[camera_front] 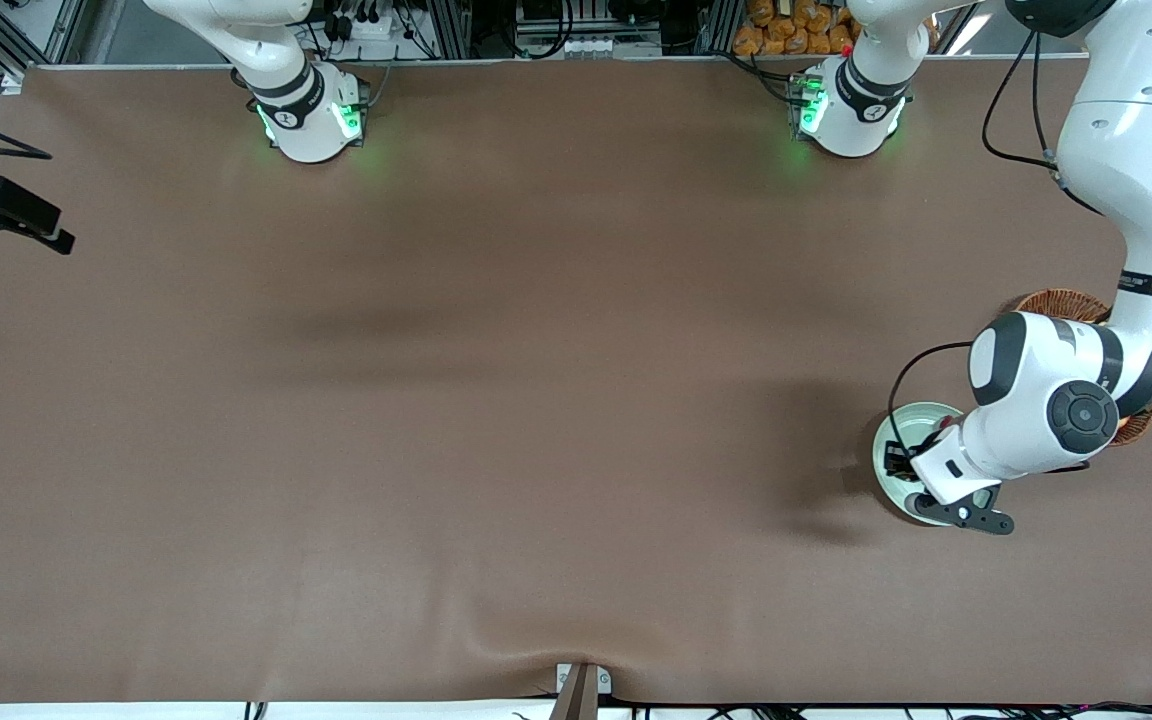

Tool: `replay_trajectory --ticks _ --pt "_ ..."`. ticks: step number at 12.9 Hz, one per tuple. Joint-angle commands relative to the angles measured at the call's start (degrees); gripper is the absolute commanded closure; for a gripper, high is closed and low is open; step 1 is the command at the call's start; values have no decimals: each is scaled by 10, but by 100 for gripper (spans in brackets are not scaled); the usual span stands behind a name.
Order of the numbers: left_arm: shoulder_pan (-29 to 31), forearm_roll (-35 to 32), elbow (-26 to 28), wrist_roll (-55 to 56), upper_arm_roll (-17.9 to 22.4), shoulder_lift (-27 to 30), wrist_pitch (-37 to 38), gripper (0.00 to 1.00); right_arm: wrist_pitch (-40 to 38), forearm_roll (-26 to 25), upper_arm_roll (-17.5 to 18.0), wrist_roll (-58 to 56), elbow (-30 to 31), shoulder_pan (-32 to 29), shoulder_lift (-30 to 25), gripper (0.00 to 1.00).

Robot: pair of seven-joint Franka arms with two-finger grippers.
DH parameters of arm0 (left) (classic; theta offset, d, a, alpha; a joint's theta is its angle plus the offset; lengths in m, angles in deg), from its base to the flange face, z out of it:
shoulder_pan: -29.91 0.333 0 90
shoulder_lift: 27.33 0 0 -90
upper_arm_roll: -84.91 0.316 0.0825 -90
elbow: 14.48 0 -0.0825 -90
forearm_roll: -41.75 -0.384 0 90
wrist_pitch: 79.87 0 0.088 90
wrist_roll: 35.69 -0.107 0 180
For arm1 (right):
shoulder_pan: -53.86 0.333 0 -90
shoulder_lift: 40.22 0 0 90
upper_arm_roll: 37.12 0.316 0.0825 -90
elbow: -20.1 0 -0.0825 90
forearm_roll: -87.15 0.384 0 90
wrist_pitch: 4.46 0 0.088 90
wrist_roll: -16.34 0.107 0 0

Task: Collect all strawberries into plate
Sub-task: 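Carry the strawberry with the left gripper over the green plate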

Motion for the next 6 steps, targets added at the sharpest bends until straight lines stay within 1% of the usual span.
replay_trajectory --ticks 1,2,3,4,5,6 --pt "21 -38 4 4 -3 -7 -4 85 -6 -12 1 -4 -17 20 14 0" --pt "24 -38 4 4 -3 -8 -8 80 -6 -12 1 -3 -17 21 14 0" --pt "27 -40 3 4 -3 -12 -10 54 -6 -13 1 -2 -17 20 14 0" --pt "28 -42 1 4 -3 -15 -11 13 -6 -13 1 -1 -17 18 14 0" --pt "28 -42 0 3 -3 -17 -14 0 -6 -13 0 -1 -17 16 14 0" --pt "26 -41 -1 4 -3 -17 -15 0 -6 -14 0 -1 -17 16 14 0"
